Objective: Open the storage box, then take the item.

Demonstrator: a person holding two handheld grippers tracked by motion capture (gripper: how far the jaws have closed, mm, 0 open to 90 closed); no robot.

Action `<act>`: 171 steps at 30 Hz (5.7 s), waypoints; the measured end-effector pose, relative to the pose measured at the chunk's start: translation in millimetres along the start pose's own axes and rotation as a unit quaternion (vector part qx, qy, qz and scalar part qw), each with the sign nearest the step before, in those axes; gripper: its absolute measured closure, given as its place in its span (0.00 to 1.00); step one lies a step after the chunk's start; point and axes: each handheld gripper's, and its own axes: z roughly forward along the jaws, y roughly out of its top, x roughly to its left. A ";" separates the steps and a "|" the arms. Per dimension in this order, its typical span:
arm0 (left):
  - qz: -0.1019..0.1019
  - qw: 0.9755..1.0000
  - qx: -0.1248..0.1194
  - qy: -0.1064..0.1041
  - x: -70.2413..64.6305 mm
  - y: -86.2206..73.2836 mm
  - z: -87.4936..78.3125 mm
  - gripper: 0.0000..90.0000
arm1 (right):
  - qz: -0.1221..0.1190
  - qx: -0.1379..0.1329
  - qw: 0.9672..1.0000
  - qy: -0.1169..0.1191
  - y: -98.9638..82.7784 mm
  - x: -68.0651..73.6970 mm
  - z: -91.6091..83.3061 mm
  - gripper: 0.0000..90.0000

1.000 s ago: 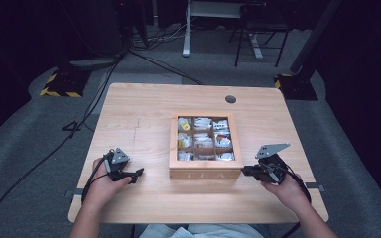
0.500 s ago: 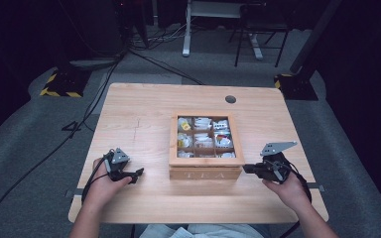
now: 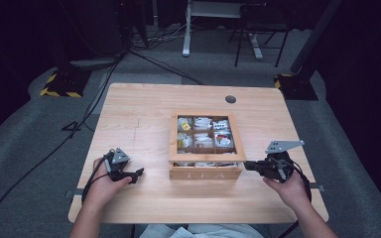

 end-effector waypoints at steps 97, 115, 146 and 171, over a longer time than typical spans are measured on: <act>0.002 1.000 -0.007 -0.010 7.7 7.4 -10.0 0.29 | 0.011 -0.164 0.984 -0.070 93.1 -10.0 -24.3 1.00; 0.025 0.997 -0.045 -0.051 -9.5 35.5 -40.9 0.33 | 0.011 -0.160 0.984 -0.073 93.8 -9.3 -24.6 1.00; 0.078 0.982 -0.100 -0.140 -74.4 115.5 -24.7 0.35 | 0.010 -0.164 0.984 -0.067 95.4 -11.7 -24.6 1.00; 0.101 0.973 -0.097 -0.186 -119.7 152.5 26.9 0.41 | 0.012 -0.165 0.984 -0.062 95.2 -13.3 -24.9 1.00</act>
